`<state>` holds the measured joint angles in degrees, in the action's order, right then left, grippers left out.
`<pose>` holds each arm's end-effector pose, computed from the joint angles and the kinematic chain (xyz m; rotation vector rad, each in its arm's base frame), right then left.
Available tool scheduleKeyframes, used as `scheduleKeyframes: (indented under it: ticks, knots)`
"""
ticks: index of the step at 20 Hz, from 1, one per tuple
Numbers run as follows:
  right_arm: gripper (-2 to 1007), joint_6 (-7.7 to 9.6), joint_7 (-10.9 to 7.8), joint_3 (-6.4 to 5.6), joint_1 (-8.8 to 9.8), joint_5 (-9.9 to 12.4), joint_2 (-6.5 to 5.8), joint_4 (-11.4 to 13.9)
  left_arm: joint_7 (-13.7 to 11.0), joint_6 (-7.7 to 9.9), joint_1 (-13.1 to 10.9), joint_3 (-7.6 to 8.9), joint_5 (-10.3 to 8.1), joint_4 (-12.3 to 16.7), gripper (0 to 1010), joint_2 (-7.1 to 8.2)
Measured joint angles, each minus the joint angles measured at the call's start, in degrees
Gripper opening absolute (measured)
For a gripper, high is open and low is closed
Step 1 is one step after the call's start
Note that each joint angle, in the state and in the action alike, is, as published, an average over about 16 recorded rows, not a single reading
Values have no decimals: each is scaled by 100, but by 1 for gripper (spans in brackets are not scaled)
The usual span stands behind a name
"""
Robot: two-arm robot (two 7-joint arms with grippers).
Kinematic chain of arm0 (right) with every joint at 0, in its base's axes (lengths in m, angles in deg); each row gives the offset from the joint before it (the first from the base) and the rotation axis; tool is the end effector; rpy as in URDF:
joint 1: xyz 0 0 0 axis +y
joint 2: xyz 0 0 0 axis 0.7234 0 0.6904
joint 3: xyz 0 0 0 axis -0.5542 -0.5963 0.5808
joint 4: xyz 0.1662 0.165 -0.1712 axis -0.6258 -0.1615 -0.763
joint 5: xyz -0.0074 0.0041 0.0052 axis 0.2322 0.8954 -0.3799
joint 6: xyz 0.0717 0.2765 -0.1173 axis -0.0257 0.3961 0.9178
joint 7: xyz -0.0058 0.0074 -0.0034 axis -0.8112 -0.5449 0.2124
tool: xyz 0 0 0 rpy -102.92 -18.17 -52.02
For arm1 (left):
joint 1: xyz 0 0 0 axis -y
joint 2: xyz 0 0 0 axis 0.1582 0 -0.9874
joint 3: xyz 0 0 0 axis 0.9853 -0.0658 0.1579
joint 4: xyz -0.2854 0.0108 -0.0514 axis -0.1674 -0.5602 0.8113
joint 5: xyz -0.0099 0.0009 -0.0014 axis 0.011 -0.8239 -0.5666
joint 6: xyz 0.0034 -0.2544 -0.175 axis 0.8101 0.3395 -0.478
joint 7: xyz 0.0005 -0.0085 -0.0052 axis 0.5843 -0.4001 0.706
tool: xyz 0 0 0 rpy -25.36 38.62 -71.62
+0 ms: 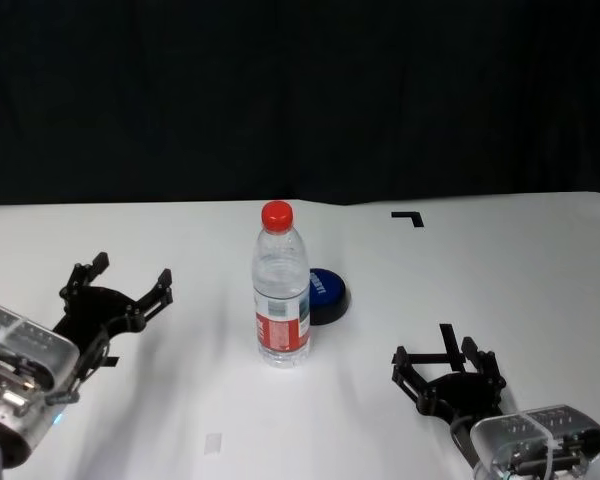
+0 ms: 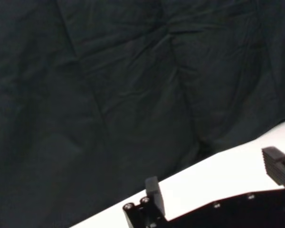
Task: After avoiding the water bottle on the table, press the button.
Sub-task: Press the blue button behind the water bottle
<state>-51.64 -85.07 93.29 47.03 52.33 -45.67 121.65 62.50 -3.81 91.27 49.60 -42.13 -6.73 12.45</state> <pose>0.3002 0.0394 -0.3069 0.0397 0.0388 -1.3662 0.3782 0.0621 -0.2763 0.1768 -0.3496 1.2407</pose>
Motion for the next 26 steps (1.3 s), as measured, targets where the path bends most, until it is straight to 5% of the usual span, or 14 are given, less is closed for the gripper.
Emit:
scheduleKeyframes:
  ticks: [26]
  knots:
    - [1002, 0, 0, 0, 0, 0, 0, 0, -529, -505, 1144, -691, -133, -1237, 1009, 65]
